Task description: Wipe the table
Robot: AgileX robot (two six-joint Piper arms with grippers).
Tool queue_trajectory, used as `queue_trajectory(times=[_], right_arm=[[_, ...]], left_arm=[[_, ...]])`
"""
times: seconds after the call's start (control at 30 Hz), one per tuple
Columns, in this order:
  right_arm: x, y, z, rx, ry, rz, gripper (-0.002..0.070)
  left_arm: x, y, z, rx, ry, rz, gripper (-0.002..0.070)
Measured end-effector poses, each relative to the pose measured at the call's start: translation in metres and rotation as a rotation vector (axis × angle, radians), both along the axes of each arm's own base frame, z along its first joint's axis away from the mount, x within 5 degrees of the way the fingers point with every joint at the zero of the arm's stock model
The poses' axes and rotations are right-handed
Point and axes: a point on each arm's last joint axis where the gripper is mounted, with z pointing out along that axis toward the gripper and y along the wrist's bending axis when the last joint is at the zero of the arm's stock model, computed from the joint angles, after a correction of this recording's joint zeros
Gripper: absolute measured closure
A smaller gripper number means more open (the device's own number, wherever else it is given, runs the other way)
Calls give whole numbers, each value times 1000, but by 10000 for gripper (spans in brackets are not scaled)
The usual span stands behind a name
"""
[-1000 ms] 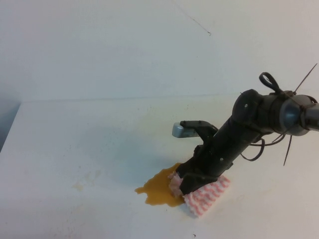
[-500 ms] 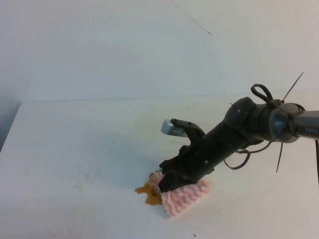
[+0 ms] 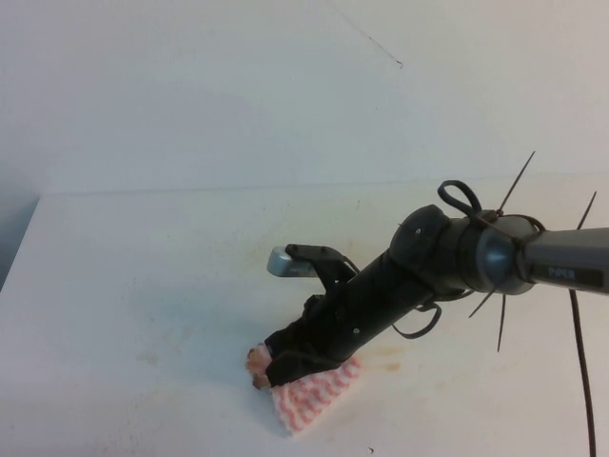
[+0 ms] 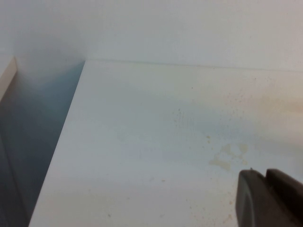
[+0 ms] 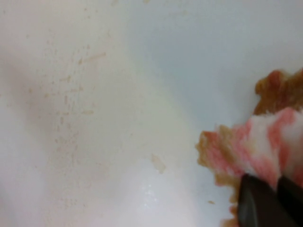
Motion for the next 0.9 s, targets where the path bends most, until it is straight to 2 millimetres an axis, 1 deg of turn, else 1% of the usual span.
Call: queue_trajectory(times=[0.13,0.2,0.5,0.63,0.77,0.9], right_arm=[[-5,11,0,5,-24,-8,660],[-5,13,0,8,-36,-26,660],[9,12,0,-9,-145,-142,660],[14,11,-1,-30,-197,-165,660],[15,10,-1,-38,-227,-146,660],[15,15,8,-14,-245,-58,660]], left_arm=[[0,0,0,0,0,0,675],[0,0,0,0,0,0,675],[0,0,0,0,0,0,675],[0,0,0,0,0,0,675],[0,0,0,0,0,0,675],[0,0,0,0,0,0,675]])
